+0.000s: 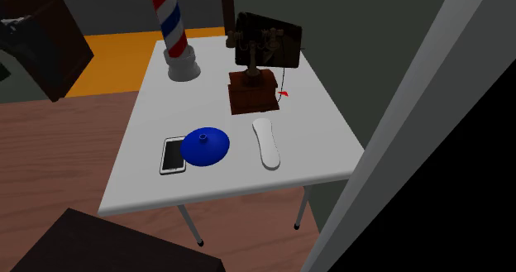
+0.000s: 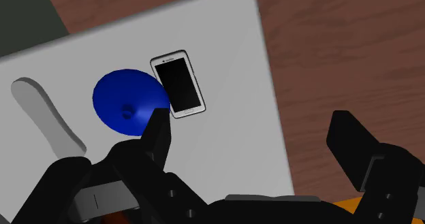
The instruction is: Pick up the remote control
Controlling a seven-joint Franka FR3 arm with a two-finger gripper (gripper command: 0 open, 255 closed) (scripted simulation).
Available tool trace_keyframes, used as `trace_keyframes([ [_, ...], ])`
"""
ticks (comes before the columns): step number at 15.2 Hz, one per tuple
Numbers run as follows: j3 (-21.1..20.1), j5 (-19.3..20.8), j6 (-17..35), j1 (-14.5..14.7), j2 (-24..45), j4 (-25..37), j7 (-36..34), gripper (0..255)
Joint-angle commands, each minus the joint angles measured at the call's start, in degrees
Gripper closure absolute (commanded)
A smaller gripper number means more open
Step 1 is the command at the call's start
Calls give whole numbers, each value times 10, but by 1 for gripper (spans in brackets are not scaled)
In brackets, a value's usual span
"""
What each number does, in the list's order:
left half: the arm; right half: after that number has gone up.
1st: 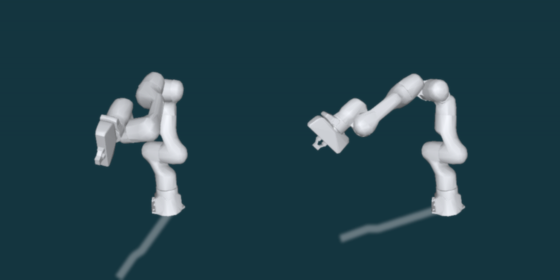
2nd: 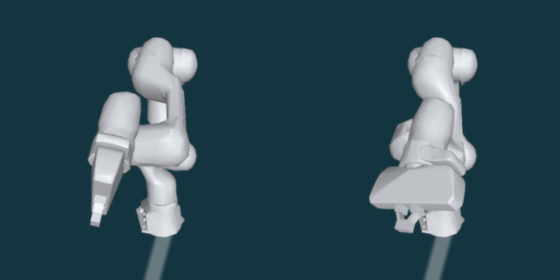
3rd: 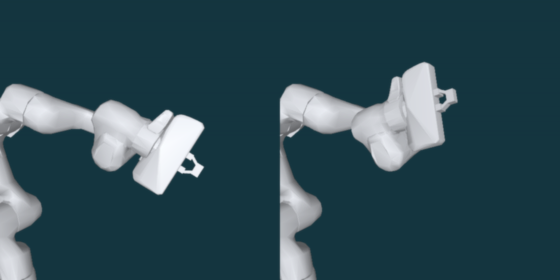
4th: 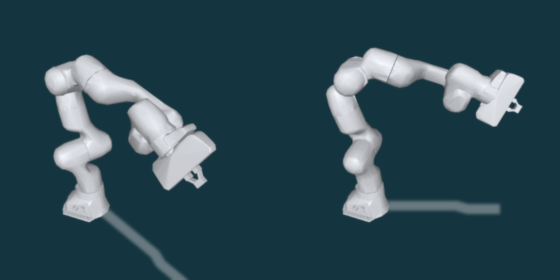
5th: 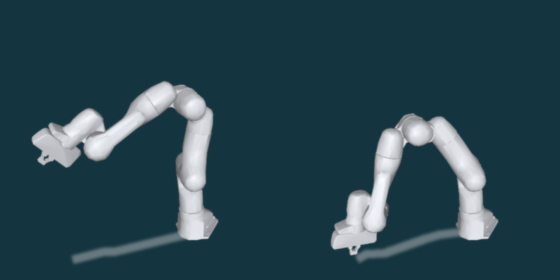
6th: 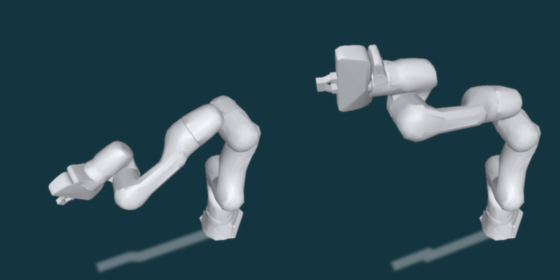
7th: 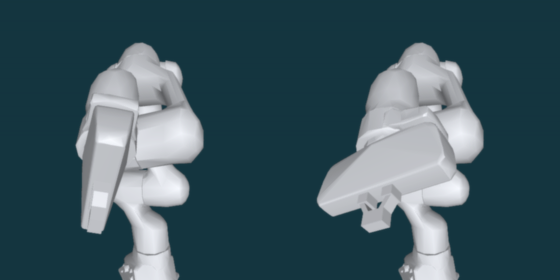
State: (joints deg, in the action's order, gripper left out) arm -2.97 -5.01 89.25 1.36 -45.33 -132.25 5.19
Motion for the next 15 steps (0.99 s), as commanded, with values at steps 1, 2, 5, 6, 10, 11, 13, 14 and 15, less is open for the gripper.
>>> trace_keyframes([
  [1, 0, 0, 0, 0, 0, 0, 0, 0],
  [2, 8, 6, 14, -2, 7, -8, 13, 0],
  [5, 34, 24, 56, -9, 32, -28, 51, 0],
  [6, 42, 30, 70, -11, 42, -33, 63, 0],
  [10, 76, 49, 128, -20, 91, -45, 112, 0],
  [11, 84, 53, 142, -22, 105, -46, 124, 0],
  [13, 100, 60, 171, -25, 135, -46, 148, 0],
  [14, 108, 63, 185, -27, 151, -45, 161, 0],
  [15, 116, 65, 199, -28, 167, -43, 173, 0],
])
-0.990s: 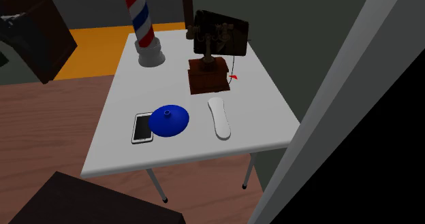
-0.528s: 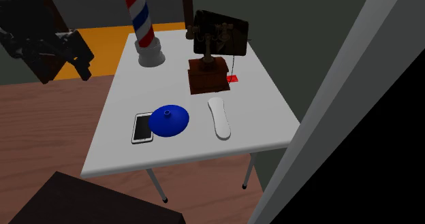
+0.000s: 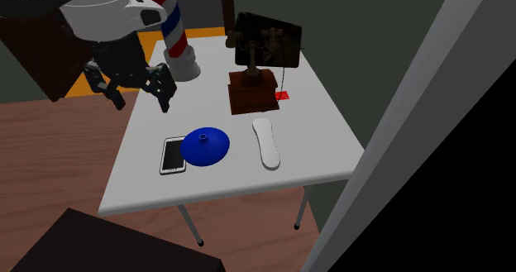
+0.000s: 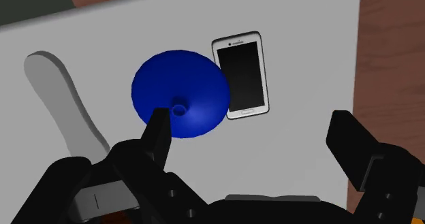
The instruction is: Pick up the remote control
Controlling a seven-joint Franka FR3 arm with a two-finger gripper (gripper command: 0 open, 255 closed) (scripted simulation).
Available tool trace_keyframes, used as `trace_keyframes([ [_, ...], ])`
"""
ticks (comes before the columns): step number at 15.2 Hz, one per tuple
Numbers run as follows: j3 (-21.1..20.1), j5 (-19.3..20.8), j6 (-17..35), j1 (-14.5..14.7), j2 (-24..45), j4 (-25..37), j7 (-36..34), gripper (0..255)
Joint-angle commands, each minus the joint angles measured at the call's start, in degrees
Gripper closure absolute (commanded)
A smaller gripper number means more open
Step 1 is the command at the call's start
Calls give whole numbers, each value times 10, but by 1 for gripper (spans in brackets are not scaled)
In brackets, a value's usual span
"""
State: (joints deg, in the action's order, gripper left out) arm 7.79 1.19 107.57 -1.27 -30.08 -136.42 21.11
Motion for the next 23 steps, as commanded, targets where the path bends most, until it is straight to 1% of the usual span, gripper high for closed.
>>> trace_keyframes([
  [1, 16, 5, 29, -3, 32, 2, 26, 0],
  [6, 54, 5, 93, -8, 126, 29, 88, 0],
  [10, 80, -9, 136, -11, 208, 66, 141, 0],
  [17, 105, -59, 186, -28, 363, 159, 238, 0],
  [23, 101, -107, 201, -61, 500, 271, 311, 0],
])
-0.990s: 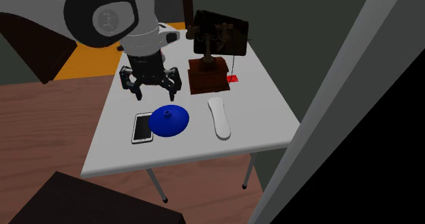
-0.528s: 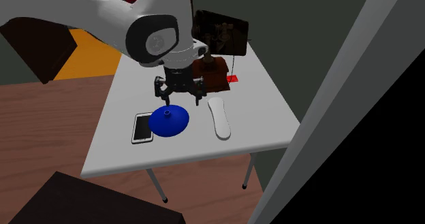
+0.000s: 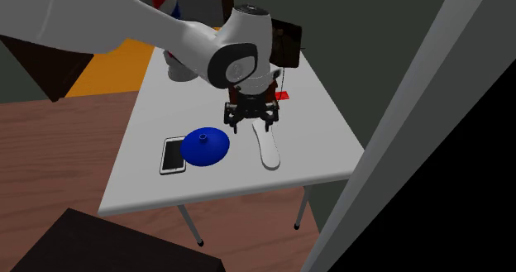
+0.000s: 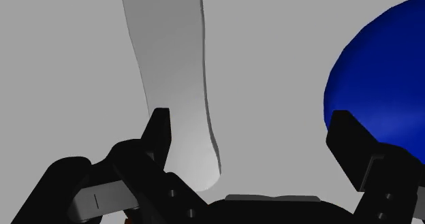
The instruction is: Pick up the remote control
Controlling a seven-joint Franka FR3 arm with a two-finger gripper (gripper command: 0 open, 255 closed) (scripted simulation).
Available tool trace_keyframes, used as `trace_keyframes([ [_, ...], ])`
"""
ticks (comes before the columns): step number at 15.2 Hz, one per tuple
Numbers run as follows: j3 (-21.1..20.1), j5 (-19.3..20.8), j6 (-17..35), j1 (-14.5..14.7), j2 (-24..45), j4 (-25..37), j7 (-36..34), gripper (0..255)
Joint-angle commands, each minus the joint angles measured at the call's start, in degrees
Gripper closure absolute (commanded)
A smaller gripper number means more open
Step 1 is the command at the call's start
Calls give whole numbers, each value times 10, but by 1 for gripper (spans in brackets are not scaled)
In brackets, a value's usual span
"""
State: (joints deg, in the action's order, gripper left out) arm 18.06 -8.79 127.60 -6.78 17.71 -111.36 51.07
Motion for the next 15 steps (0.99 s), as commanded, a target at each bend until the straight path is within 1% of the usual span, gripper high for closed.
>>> trace_keyframes([
  [1, -4, -14, 0, -13, 45, 42, 21, 0],
  [4, -12, -30, -4, -35, 115, 113, 47, 0],
  [5, -13, -31, -5, -38, 123, 122, 50, 0],
  [12, -22, -44, 36, -43, 158, 114, 58, 0],
  [14, -22, -44, 36, -43, 158, 114, 58, 0],
  [15, -22, -44, 36, -43, 158, 114, 58, 255],
])
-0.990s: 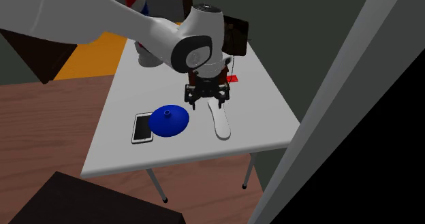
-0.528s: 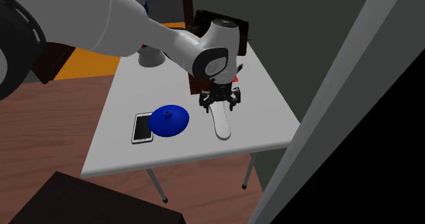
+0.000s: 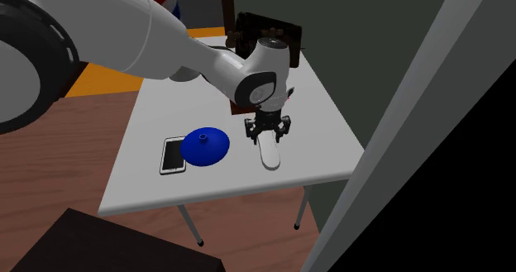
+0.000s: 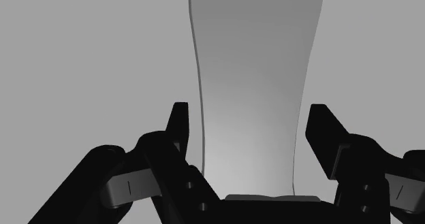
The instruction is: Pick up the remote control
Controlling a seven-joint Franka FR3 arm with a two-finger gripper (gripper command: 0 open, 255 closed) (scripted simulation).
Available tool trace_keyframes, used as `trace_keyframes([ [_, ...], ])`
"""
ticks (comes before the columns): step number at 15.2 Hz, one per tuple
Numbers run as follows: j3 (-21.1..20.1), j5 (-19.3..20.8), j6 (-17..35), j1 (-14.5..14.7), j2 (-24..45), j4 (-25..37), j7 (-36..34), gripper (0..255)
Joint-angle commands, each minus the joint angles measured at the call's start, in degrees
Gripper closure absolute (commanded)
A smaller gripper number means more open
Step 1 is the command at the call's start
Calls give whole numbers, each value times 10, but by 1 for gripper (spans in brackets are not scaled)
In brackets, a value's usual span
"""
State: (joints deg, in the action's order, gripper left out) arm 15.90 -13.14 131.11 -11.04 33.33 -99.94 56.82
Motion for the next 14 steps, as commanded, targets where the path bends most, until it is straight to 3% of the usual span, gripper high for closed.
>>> trace_keyframes([
  [1, 0, 0, 1, 0, 1, -1, 0, 255],
  [9, 0, -1, 1, -1, 2, 0, 1, 255],
  [14, 5, 8, -26, 3, -22, 4, -5, 255],
])
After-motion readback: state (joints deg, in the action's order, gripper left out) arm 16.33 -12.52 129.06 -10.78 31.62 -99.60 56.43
